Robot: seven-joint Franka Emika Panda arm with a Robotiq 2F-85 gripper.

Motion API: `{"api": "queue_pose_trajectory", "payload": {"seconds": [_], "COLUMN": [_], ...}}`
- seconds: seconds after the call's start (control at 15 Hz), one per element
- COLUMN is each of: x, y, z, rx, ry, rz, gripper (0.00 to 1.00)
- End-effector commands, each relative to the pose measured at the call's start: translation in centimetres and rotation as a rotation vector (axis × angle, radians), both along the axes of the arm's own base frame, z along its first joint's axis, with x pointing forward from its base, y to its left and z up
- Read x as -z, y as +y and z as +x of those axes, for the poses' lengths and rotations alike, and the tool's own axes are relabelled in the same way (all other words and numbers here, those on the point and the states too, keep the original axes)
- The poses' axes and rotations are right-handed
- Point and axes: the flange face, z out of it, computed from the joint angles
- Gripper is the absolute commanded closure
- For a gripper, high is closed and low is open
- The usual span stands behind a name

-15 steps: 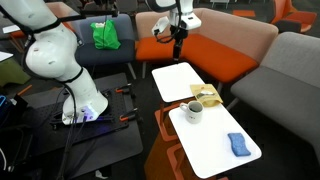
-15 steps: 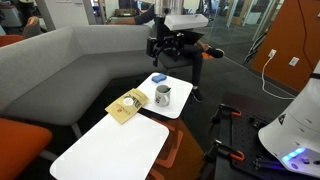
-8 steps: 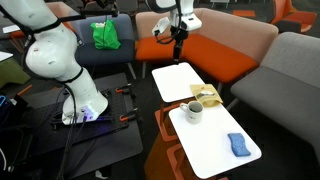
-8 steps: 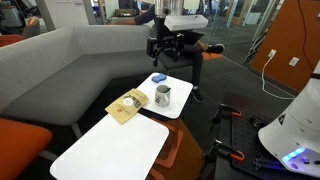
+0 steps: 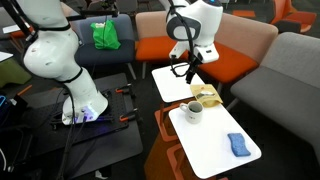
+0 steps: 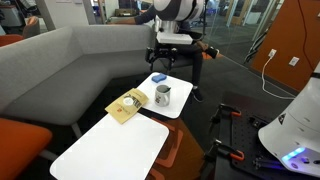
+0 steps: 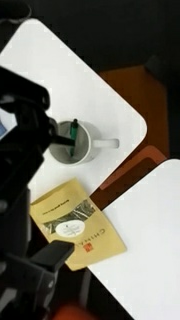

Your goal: Move the mug from the right coffee table to the left one

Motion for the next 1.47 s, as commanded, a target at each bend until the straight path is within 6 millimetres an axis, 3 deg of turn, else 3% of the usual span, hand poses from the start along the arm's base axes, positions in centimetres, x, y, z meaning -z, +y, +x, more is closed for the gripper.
{"api": "queue_pose_trajectory", "payload": {"seconds": [0.0, 0.4, 0.87, 1.4], "x": [2.7, 8.4, 11.9, 15.8], "y": [-0.9, -2.8, -4.8, -7.0], "z": [3.5, 6.0, 7.4, 7.5], "rx": [0.042, 0.174, 0.197, 0.238], "ry": [0.043, 0.143, 0.146, 0.207], "rz": [0.075, 0.128, 0.13, 0.151], "gripper": [0.0, 0.0, 0.0, 0.0]}}
